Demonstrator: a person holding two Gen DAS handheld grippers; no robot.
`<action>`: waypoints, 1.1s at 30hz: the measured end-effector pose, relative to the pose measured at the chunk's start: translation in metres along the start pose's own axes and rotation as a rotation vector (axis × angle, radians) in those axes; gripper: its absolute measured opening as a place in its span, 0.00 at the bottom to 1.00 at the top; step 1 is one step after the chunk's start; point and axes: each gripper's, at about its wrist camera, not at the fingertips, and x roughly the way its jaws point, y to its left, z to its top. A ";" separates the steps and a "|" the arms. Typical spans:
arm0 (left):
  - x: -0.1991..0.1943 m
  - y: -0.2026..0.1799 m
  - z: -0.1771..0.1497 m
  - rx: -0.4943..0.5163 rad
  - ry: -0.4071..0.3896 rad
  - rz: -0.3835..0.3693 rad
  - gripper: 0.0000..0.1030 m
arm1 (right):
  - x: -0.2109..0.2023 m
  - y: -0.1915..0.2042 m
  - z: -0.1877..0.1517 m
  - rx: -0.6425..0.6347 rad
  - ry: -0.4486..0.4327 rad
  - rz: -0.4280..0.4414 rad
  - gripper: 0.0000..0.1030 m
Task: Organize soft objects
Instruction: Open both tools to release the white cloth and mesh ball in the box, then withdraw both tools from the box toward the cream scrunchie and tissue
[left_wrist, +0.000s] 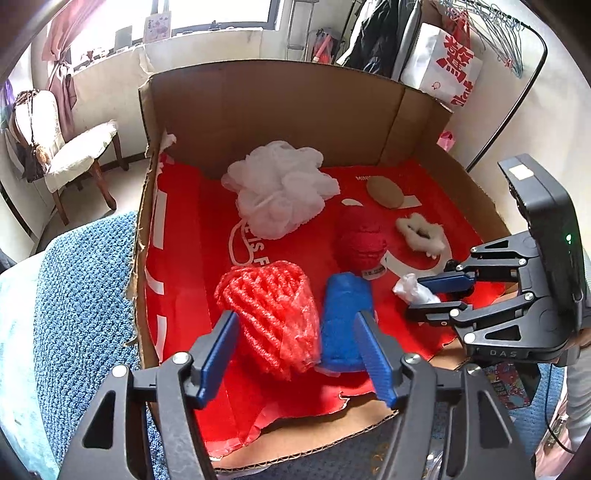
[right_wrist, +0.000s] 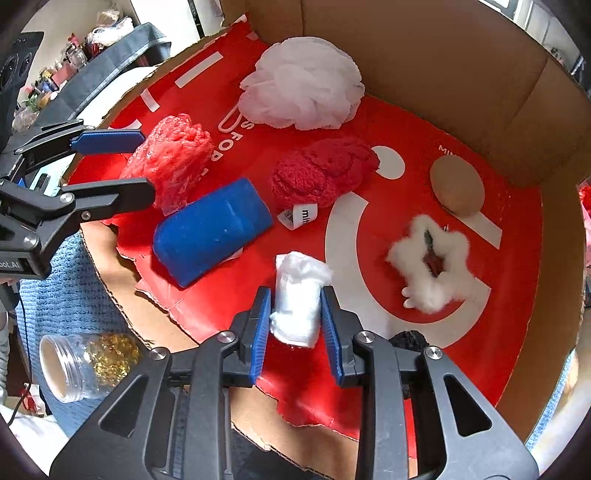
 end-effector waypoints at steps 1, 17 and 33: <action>0.000 0.000 0.000 -0.002 -0.001 -0.001 0.66 | 0.000 0.000 0.000 -0.001 -0.002 -0.002 0.25; -0.022 -0.004 -0.005 0.008 -0.046 -0.020 0.74 | -0.010 0.015 -0.005 -0.026 -0.016 -0.031 0.28; -0.058 -0.019 -0.017 0.001 -0.127 -0.027 0.89 | -0.072 0.025 -0.028 -0.013 -0.152 -0.105 0.70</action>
